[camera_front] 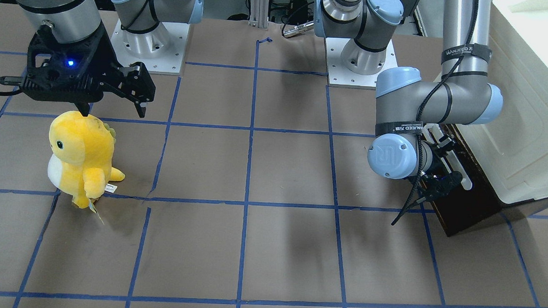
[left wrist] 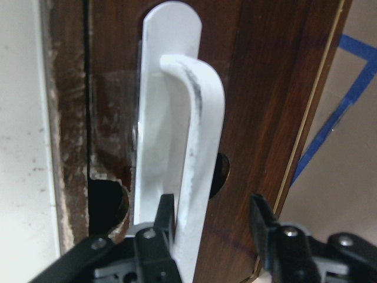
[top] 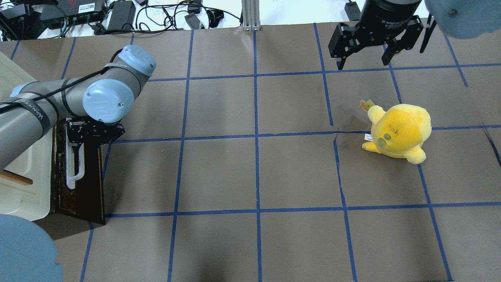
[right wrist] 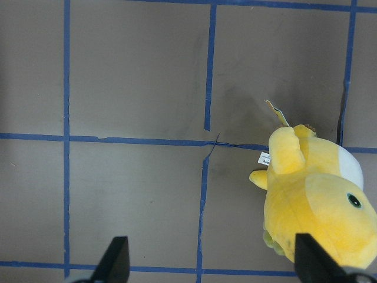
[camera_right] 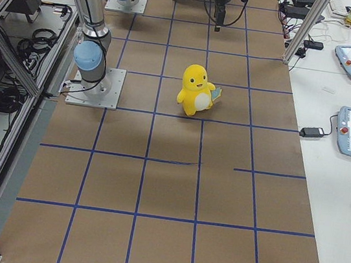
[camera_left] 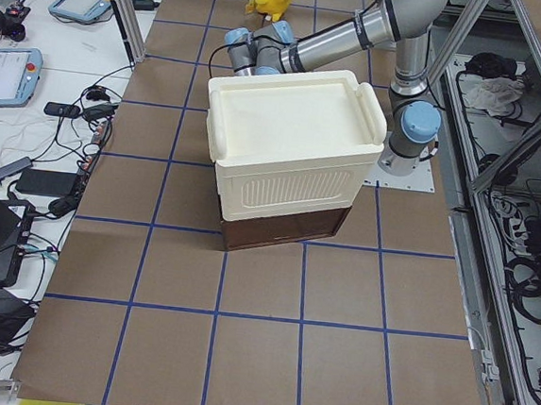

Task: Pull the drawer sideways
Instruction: 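Close the left gripper on the white handle bar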

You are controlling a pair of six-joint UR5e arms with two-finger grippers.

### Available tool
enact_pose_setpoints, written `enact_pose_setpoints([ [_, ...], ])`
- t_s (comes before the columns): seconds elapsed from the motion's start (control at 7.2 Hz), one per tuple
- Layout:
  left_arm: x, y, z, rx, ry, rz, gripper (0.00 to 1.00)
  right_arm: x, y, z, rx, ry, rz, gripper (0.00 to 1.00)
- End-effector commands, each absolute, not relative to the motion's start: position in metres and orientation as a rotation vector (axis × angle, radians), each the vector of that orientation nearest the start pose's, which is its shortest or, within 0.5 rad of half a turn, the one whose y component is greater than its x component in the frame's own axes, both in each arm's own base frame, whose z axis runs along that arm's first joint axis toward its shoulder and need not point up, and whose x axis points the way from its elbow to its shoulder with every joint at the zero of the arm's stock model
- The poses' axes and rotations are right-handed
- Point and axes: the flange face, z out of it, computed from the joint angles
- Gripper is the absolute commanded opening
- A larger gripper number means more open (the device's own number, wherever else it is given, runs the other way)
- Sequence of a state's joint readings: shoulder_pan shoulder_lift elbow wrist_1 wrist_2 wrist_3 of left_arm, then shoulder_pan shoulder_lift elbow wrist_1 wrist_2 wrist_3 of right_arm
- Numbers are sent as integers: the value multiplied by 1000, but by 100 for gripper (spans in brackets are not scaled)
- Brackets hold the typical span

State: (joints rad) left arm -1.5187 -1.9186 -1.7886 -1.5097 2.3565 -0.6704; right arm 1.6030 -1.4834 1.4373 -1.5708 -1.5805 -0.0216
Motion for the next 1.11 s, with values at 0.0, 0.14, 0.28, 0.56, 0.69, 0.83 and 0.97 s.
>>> enact_pose_setpoints([
  [0.0, -33, -530, 244, -567, 2178, 277, 51, 149, -529, 509, -84, 3149, -73, 100],
  [0.14, -20, -531, 246, -582, 2178, 296, 51, 149, -529, 509, -84, 3150, -73, 100],
  [0.28, -19, -531, 246, -594, 2177, 292, 51, 149, -529, 509, -87, 3149, -73, 100],
  [0.56, -19, -533, 244, -602, 2175, 290, 51, 149, -529, 509, -84, 3150, -73, 100],
  [0.69, -20, -535, 243, -601, 2175, 289, 51, 149, -529, 509, -84, 3149, -73, 100],
  [0.83, -21, -535, 242, -599, 2176, 291, 51, 149, -529, 509, -84, 3150, -73, 100],
  [0.97, -21, -536, 240, -599, 2176, 291, 51, 149, -529, 509, -87, 3150, -73, 100],
])
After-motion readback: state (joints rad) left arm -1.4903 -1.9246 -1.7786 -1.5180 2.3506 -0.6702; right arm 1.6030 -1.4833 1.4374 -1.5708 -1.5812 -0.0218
